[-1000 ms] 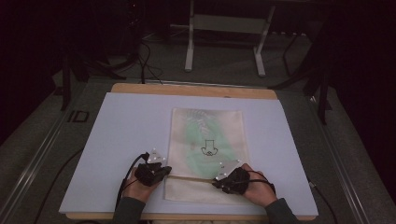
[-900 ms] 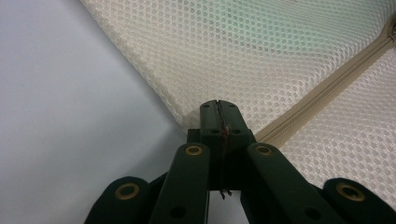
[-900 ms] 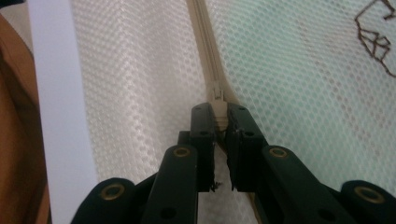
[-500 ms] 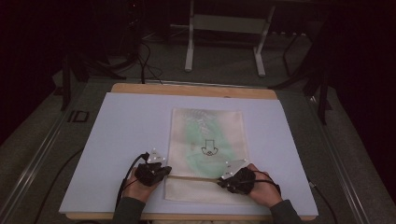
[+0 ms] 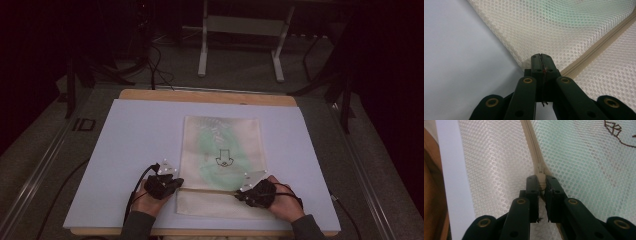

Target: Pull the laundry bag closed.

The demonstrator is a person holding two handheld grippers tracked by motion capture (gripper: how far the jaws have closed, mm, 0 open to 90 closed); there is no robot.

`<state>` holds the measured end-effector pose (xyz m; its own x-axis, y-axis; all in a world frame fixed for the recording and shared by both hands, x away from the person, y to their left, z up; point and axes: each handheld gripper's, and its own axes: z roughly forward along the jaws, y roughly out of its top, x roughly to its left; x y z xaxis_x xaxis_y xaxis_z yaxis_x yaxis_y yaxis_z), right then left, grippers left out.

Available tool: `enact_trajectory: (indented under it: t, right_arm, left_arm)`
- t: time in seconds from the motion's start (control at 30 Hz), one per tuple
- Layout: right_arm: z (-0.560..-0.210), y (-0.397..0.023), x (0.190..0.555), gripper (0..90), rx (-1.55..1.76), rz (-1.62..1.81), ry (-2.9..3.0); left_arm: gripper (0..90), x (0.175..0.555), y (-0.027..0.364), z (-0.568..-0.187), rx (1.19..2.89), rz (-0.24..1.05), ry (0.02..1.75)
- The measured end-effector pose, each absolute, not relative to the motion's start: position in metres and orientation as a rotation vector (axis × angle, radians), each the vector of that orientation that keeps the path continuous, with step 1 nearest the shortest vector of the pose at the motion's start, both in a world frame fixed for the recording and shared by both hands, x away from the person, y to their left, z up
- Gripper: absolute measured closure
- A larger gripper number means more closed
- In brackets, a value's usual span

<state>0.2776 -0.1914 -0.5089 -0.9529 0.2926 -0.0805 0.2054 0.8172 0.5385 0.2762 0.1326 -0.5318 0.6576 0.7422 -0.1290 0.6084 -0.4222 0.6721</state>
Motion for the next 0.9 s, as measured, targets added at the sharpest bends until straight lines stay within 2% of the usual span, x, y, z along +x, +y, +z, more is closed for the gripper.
enact_trajectory:
  t: [0.9]
  right_arm:
    - [-0.508, -0.218, 0.275, 82.5, 0.460, 0.810, 2.819]
  left_arm:
    - [89.7, 0.276, 0.133, -0.532, 2.164, 0.241, 1.044]
